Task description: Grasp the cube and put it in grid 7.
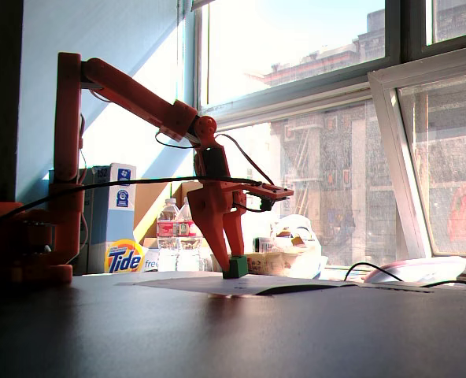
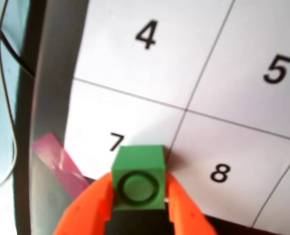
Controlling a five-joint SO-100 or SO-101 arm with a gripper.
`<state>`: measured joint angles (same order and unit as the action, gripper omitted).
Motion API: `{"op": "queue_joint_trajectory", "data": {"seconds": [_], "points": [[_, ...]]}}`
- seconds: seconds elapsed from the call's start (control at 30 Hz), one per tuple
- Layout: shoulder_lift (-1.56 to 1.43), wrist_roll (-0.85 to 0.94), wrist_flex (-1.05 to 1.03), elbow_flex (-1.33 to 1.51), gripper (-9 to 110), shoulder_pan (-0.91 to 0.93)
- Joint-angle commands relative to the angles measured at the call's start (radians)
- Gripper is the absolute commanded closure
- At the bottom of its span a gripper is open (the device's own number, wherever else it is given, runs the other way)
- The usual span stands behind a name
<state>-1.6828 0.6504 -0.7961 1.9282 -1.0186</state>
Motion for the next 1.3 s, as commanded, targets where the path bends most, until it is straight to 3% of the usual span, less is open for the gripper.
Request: {"op": "queue_joint_trajectory", "data": {"seconds": [0.0, 0.2, 0.53, 0.7, 0.83, 1.27], "points": [[-0.067, -0.021, -0.054, -0.078, 86, 0.028], [-0.094, -0.069, -0.129, -0.132, 81, 0.044], [-0.256, -0.081, -0.172, -0.138, 83, 0.092], [-0.489, -0.158, -0.156, -0.071, 89, 0.253], [-0.660, -0.133, -0.118, 0.041, 101, 0.423], [-1.192, -0.345, -0.235, 0.520, 101, 0.893]]}}
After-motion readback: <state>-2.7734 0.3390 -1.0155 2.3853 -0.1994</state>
